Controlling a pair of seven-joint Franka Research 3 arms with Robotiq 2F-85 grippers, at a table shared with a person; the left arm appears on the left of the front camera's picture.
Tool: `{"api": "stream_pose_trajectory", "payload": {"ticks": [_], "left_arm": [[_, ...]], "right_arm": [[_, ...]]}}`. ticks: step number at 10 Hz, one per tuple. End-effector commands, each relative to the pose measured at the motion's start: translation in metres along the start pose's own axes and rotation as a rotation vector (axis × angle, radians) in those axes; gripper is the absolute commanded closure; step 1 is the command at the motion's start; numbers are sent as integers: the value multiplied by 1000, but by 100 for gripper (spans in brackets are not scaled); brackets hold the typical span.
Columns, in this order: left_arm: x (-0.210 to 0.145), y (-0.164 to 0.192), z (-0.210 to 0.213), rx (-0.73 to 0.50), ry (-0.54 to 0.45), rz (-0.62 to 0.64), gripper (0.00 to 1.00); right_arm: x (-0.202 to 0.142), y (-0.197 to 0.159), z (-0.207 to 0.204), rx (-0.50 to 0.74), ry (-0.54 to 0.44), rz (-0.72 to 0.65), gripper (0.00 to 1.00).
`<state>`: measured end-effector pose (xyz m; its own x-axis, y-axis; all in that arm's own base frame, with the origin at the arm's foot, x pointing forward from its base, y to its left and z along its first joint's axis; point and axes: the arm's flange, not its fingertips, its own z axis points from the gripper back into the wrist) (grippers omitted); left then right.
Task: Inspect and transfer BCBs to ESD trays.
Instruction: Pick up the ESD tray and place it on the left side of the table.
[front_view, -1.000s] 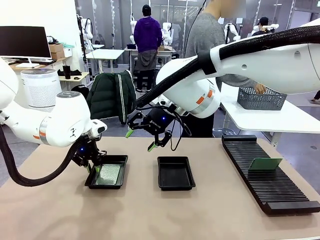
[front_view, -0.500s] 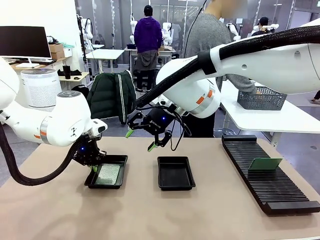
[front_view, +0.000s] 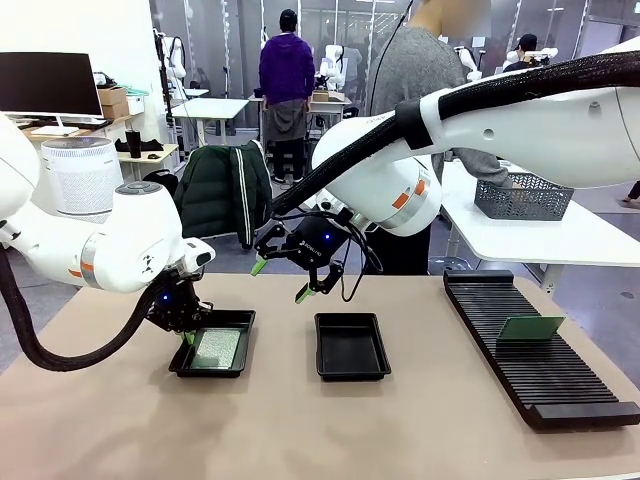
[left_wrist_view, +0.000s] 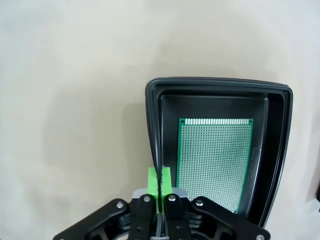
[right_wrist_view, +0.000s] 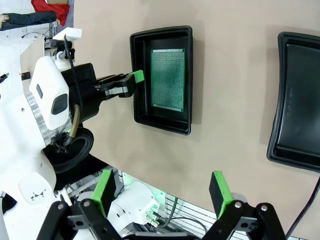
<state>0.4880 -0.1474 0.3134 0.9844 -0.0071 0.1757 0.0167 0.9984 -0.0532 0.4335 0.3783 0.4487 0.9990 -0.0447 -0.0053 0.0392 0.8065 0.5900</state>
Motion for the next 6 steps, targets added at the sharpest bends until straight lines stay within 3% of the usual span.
{"api": "stream_pose_trajectory", "payload": {"ticks": [1,6], "left_arm": [[0,0,1,-1,-4,-1,100],[0,0,1,-1,-4,-1,100]], "right_arm": [[0,-1,0,0,0,-1,0],[0,-1,0,0,0,-1,0]]}}
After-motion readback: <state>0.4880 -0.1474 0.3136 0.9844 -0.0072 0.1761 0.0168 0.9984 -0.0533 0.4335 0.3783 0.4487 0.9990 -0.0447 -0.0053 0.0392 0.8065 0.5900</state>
